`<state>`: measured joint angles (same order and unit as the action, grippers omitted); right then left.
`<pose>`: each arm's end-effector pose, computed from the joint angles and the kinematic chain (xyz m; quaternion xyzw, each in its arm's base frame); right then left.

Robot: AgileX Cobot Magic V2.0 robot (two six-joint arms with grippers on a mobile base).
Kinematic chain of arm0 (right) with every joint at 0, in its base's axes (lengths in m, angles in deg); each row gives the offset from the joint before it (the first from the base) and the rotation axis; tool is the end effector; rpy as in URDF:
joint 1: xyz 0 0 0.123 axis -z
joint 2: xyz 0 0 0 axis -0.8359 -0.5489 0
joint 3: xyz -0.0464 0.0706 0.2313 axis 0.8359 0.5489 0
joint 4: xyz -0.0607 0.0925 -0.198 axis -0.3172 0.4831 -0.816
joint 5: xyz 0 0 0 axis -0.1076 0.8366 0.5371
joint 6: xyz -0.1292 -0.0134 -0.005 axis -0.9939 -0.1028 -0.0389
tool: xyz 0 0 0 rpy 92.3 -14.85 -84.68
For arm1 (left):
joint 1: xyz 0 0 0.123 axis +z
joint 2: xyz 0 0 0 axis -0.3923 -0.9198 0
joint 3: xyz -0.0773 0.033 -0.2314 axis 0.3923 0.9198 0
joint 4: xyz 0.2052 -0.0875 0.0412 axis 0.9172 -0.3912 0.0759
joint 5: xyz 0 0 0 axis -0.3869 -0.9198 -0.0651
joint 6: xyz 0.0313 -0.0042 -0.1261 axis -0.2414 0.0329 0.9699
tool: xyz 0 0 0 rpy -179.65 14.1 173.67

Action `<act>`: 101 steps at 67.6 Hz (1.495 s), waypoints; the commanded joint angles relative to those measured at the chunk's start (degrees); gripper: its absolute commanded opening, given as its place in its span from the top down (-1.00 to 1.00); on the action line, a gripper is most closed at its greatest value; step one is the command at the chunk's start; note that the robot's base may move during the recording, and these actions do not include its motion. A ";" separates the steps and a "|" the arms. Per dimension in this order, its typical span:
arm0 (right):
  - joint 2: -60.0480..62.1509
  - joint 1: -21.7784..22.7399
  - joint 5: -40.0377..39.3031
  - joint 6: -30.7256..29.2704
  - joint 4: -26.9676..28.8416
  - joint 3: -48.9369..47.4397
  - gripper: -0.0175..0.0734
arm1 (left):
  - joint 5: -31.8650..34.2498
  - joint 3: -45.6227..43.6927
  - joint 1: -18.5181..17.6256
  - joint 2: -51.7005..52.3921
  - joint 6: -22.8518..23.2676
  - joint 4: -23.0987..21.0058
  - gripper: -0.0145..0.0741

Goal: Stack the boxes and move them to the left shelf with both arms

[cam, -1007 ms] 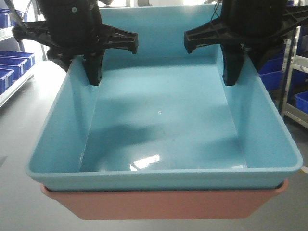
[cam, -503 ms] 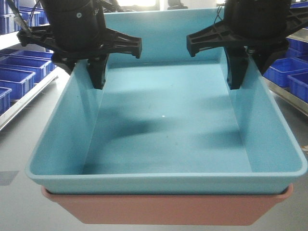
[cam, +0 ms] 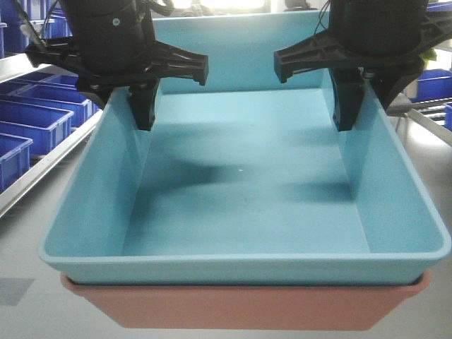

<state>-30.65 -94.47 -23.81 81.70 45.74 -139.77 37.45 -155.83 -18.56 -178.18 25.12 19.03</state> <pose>0.2803 0.1695 0.2147 -0.0829 0.9586 -0.0031 0.2725 0.2943 -0.2155 0.2028 0.1028 0.9500 -0.0378 0.2923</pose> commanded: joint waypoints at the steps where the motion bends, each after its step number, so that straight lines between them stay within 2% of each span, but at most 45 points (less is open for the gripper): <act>1: 2.61 -1.90 -11.48 -1.20 2.45 -2.79 0.49 | 11.95 -3.24 -2.52 3.03 -0.48 -2.71 0.68; 101: 2.61 -1.90 -11.48 -1.20 2.43 -2.79 0.49 | 11.95 -3.24 -2.28 3.03 -0.48 -2.60 0.68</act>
<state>-30.65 -94.47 -23.32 81.73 45.63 -139.77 38.08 -155.87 -18.56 -178.31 25.12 19.03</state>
